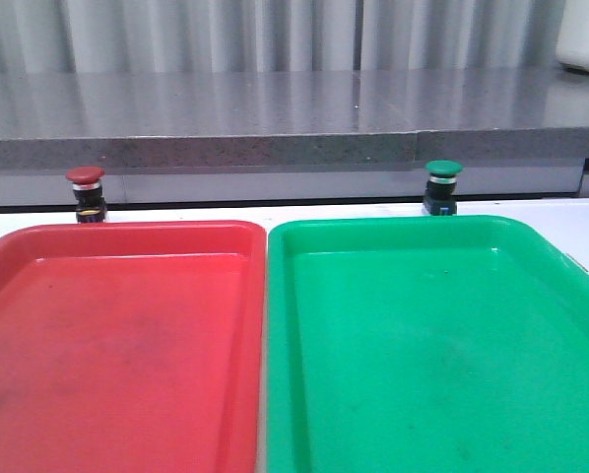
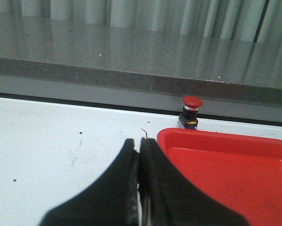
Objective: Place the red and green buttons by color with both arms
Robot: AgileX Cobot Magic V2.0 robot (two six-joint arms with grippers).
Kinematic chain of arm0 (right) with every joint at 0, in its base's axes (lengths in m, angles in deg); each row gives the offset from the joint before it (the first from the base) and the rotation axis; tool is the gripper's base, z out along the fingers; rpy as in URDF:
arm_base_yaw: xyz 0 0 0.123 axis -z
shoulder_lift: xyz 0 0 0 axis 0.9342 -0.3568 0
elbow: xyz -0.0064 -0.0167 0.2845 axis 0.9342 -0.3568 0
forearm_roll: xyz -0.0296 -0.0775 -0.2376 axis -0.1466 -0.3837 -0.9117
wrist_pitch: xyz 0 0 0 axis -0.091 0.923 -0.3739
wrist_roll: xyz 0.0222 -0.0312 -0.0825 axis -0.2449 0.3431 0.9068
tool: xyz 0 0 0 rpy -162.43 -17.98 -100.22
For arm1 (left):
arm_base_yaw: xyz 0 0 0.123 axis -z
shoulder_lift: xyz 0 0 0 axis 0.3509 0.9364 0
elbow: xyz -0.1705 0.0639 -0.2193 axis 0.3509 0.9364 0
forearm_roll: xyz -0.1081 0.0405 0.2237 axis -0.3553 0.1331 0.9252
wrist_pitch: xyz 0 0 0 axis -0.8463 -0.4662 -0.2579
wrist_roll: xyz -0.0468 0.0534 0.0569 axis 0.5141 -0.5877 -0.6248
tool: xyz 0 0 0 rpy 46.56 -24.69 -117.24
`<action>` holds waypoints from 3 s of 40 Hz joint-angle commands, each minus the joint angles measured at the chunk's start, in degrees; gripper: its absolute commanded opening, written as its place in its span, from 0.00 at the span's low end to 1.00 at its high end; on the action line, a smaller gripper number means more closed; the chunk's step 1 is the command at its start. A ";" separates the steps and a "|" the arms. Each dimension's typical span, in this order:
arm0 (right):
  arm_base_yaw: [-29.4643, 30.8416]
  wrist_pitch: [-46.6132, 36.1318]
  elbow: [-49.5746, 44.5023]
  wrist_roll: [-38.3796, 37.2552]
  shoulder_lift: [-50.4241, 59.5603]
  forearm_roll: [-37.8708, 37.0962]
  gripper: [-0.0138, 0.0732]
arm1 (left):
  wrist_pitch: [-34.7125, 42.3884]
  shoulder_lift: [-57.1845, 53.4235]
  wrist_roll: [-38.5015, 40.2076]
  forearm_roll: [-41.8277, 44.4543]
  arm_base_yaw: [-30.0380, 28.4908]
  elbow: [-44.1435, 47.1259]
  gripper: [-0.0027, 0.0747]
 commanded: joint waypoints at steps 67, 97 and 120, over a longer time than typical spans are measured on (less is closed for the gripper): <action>0.31 -13.29 18.92 0.36 -1.74 -0.05 0.02 | 11.03 2.18 0.70 -0.48 0.02 -14.29 0.01; 0.27 8.56 37.82 0.36 -23.46 -0.01 0.40 | -0.96 22.61 0.60 0.55 0.02 -28.36 0.43; 0.26 4.95 37.82 0.41 -24.33 -0.01 0.84 | 3.83 23.21 0.60 0.55 0.02 -28.36 0.86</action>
